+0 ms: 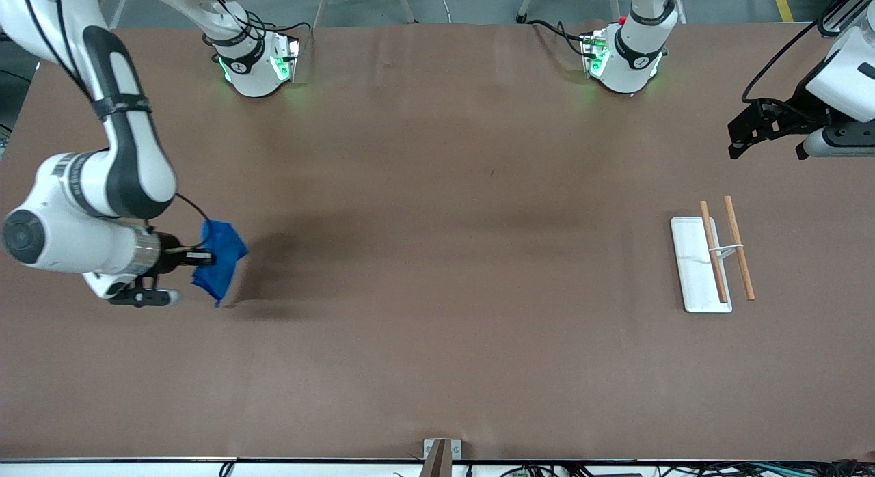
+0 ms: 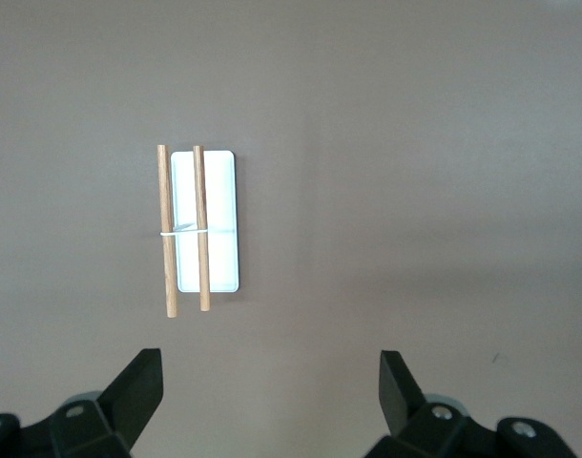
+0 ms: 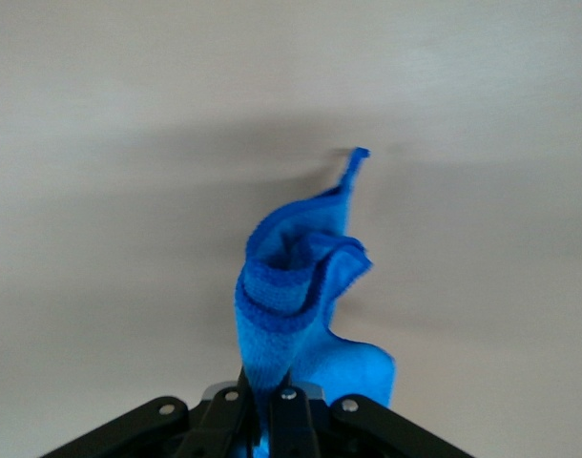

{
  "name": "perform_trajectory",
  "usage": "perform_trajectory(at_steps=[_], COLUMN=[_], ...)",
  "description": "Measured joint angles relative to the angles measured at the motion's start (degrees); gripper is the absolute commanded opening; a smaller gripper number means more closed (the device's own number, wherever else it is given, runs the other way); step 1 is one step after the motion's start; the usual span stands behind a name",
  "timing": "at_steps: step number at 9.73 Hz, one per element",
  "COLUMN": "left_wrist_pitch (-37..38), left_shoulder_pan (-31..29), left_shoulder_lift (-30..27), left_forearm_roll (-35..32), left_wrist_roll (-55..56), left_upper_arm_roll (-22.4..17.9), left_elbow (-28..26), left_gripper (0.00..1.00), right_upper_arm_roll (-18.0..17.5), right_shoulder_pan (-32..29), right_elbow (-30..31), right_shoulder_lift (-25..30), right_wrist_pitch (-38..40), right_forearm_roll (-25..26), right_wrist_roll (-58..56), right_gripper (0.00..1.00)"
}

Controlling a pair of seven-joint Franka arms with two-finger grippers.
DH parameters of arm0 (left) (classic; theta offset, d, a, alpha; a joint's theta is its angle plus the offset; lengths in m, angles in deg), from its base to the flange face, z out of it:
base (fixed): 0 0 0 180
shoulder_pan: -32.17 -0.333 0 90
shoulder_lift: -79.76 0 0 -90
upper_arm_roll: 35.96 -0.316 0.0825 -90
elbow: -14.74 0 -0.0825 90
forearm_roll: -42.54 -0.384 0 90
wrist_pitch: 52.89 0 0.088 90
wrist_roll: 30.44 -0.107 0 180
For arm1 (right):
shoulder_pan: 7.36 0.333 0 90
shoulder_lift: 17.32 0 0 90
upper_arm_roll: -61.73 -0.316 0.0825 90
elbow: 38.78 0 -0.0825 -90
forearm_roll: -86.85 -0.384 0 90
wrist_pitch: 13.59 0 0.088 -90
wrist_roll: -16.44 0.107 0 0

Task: Right arm passes towel to left arm to hang
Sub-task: 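Carry the towel to mid-table with the right gripper while the left gripper approaches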

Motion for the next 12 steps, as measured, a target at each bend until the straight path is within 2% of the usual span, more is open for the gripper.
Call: perform_trajectory(at_steps=[1, 2, 5, 7, 10, 12], left_wrist_pitch=[0.0, 0.0, 0.0, 0.1, 0.2, 0.2], left_shoulder_pan=[0.0, 0.0, 0.0, 0.0, -0.3, -0.9], left_shoulder_lift=[0.0, 0.0, 0.1, 0.3, 0.7, 0.9], left_forearm_roll=[0.0, 0.0, 0.0, 1.6, 9.4, 12.8], left_wrist_roll=[0.0, 0.0, -0.3, -0.3, -4.4, -8.0], left_upper_arm_roll=[0.0, 0.0, 0.0, 0.3, -0.1, -0.2], left_elbow=[0.0, 0.0, 0.0, -0.2, -0.7, -1.5], left_gripper=[1.0, 1.0, 1.0, 1.0, 1.0, 1.0], right_upper_arm_roll=[-5.0, -9.1, -16.8, -22.3, -32.4, -36.7], right_shoulder_pan=[0.4, 0.8, 1.3, 1.9, 4.7, 4.8], right_elbow=[-1.5, -2.7, -3.8, -3.6, -3.2, -3.3], right_shoulder_lift=[0.0, 0.1, 0.1, -0.3, -3.3, -4.2], right_wrist_pitch=[-0.1, -1.1, -7.4, -15.9, -33.7, -38.0], right_forearm_roll=[-1.2, -4.7, -23.4, -34.2, -48.7, -56.4], right_wrist_roll=[6.6, 11.1, 13.5, 13.6, 13.5, 13.2], right_gripper=[0.01, 0.01, 0.01, 0.02, 0.01, 0.01])
